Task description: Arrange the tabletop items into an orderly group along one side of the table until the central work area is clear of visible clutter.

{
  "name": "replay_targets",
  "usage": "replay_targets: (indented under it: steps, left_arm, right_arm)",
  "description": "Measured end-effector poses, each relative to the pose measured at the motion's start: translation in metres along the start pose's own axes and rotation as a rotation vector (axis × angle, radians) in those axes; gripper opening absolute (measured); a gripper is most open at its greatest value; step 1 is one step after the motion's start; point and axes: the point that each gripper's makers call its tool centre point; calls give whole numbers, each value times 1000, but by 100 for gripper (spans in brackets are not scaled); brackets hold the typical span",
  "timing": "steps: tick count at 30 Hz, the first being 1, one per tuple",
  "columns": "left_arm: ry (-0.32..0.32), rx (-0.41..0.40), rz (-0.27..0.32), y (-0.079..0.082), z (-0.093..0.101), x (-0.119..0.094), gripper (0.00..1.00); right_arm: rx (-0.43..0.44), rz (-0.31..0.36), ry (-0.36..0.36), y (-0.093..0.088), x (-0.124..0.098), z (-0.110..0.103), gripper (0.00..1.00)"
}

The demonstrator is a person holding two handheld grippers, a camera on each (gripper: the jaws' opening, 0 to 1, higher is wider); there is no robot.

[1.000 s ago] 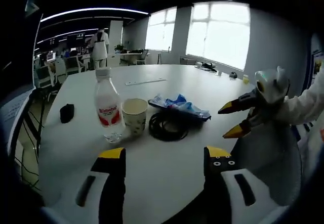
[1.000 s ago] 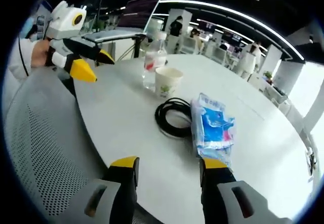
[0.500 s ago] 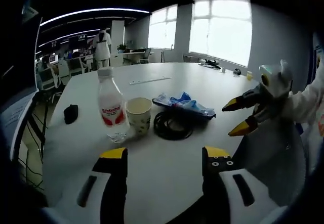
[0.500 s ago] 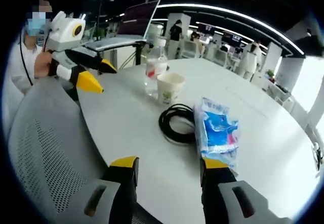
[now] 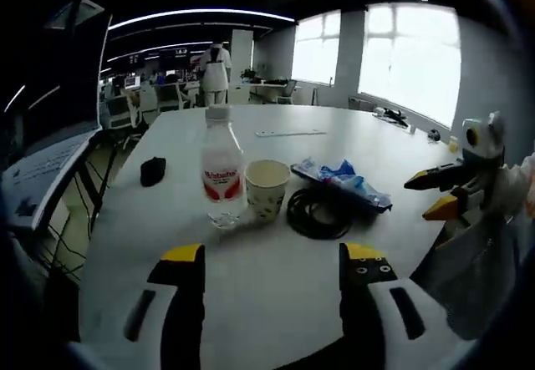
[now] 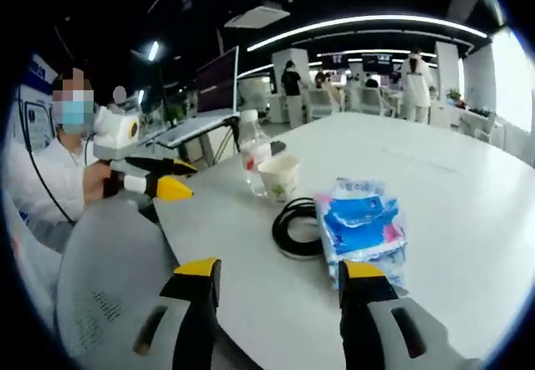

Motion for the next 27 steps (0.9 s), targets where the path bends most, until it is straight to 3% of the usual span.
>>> replay_targets:
  steps: [4, 6, 10, 15, 20, 24, 27]
  left_arm:
    - [-6, -7, -17, -2, 28, 7, 63]
    - [-12, -8, -14, -1, 38, 10, 62]
    - [-92, -85, -29, -3, 78, 22, 59]
    - [-167, -39, -69, -10, 120, 37, 57]
    - [-181, -96, -91, -10, 133, 47, 53]
    - [-175, -81, -111, -7, 134, 55, 52]
    - [-161, -75, -100, 1, 131, 59, 51]
  right_arm:
    - [125, 55, -60, 5, -12, 45, 58]
    - [118, 57, -75, 6, -17, 62, 58]
    - [142, 49, -94, 2, -19, 89, 56]
    - [149, 27, -98, 1, -13, 114, 52]
    - [153, 39, -85, 8, -5, 128, 52]
    - [160, 49, -81, 10, 1, 141, 51]
    - [175, 20, -71, 3, 6, 148, 50]
Point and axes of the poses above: the point that each gripper's makers call its tool centre point, and the gripper's own axes: x roughly forward along the fingers, z roughly to its right, y roughly out of its top, and after that the axes turned 1 degree about y, right-handed
